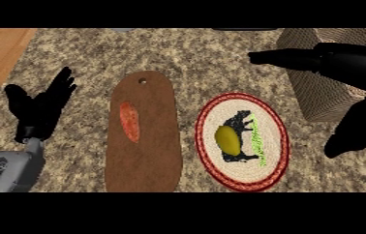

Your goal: Pick the lemon from the placemat and place it in the basket

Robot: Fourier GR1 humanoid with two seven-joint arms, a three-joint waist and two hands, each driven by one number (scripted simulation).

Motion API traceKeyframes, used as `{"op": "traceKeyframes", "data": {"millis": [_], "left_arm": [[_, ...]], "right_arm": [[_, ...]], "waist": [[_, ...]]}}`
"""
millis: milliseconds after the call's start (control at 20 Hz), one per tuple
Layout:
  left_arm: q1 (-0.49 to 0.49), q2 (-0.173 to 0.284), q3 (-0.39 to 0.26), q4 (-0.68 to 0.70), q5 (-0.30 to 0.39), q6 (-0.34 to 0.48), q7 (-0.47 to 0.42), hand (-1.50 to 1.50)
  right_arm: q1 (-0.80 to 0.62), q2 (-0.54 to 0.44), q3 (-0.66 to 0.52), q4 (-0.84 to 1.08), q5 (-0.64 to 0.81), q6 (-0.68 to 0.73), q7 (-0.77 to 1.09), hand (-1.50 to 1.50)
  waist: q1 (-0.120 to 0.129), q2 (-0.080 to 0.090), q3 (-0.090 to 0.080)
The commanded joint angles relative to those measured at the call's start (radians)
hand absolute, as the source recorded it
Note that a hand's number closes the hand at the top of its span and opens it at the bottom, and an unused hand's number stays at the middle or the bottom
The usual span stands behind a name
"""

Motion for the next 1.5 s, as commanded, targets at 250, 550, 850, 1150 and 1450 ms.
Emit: {"op": "traceKeyframes", "data": {"millis": [250, 550, 850, 1150, 1450], "left_arm": [[0.041, -0.035, 0.023, -0.036, -0.036, -0.034, -0.016, 0.0], [-0.008, -0.038, 0.059, 0.024, -0.048, -0.051, -0.013, 0.0], [0.003, -0.061, 0.072, -0.039, -0.07, -0.047, 0.064, 0.0], [0.023, -0.062, 0.103, -0.065, -0.093, -0.061, 0.041, 0.0], [0.055, -0.071, 0.149, -0.035, -0.092, -0.137, 0.008, 0.0]], "right_arm": [[0.173, 0.027, -0.024, 0.083, 0.292, -0.073, -0.398, -1.5], [0.292, 0.183, 0.146, 0.138, 0.522, -0.348, -0.526, -1.5], [0.276, 0.293, 0.15, 0.277, 0.529, -0.389, -0.56, -1.5], [0.237, 0.377, 0.26, 0.369, 0.706, -0.468, -0.493, -1.5], [0.203, 0.332, 0.227, 0.533, 0.787, -0.5, -0.646, -1.5]], "waist": [[0.013, 0.004, 0.001], [0.01, 0.004, 0.0], [0.009, 0.001, 0.0], [0.013, 0.001, 0.0], [0.011, 0.001, 0.0]]}}
